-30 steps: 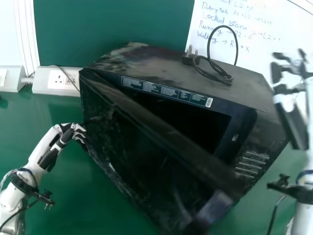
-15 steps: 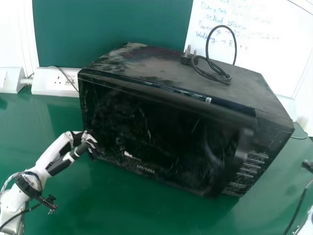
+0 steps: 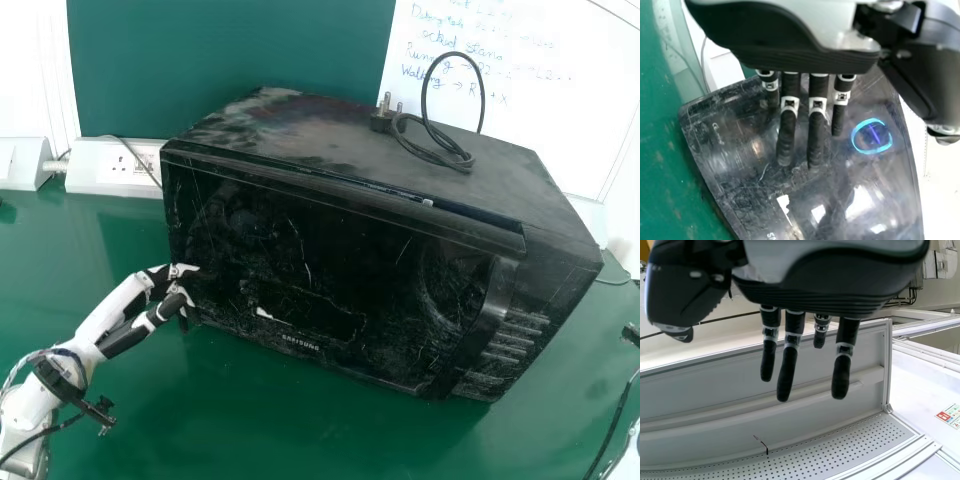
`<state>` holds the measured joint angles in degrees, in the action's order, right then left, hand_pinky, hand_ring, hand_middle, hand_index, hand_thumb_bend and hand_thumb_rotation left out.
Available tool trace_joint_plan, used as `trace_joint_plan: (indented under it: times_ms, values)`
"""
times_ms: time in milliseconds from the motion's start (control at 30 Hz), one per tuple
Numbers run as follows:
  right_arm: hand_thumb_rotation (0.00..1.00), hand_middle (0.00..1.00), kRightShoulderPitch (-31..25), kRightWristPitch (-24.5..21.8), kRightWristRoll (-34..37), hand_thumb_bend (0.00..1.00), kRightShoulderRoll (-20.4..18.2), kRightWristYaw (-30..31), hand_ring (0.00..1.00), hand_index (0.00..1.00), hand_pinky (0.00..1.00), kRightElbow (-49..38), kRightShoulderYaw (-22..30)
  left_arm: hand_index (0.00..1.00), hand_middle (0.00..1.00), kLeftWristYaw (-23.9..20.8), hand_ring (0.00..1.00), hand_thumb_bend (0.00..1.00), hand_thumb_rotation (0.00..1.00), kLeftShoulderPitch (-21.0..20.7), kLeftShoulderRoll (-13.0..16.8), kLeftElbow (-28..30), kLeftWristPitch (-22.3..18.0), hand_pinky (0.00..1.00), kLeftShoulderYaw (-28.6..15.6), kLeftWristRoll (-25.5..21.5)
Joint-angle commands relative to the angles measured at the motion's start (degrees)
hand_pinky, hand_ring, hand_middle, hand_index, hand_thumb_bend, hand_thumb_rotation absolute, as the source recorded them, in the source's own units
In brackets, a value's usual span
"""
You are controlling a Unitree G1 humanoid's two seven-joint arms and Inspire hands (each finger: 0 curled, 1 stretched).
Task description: Put biscuit inside oven
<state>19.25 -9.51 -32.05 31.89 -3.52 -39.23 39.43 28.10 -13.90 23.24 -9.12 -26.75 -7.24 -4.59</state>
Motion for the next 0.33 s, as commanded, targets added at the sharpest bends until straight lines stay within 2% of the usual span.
trace_joint_plan:
  times_ms: [0,67,133,300]
  values:
    - [0.53,0.5,-0.5,-1.4,-1.4,0.77,0.8,0.0,0.35,0.67,0.25,-0.5,-0.4,0.83,0.41,-0.2,0.31,0.7,0.01,-0.7,0.3,0.4,0.6,0.27,1.3,0.8]
    - [0.55,0.52,-0.3,-2.9,-1.5,0.77,0.4,0.8,0.39,0.68,0.28,-1.7,-1.1,0.85,0.41,-0.3,0.31,0.7,0.02,-0.8,0.5,-0.4,0.2,0.27,1.2,1.0]
    - [0.53,0.5,-0.2,-3.9,-0.6,0.77,-0.2,1.3,0.38,0.66,0.29,-2.9,-1.7,0.86,0.42,-0.3,0.32,0.69,0.05,-0.9,0.6,-1.3,-0.3,0.28,1.1,1.1]
    - [0.55,0.57,-0.3,-5.0,-0.2,0.79,-0.4,1.2,0.44,0.69,0.34,-3.4,-2.1,0.87,0.42,-0.3,0.32,0.7,0.12,-1.5,0.9,-4.3,-2.4,0.28,0.9,1.2]
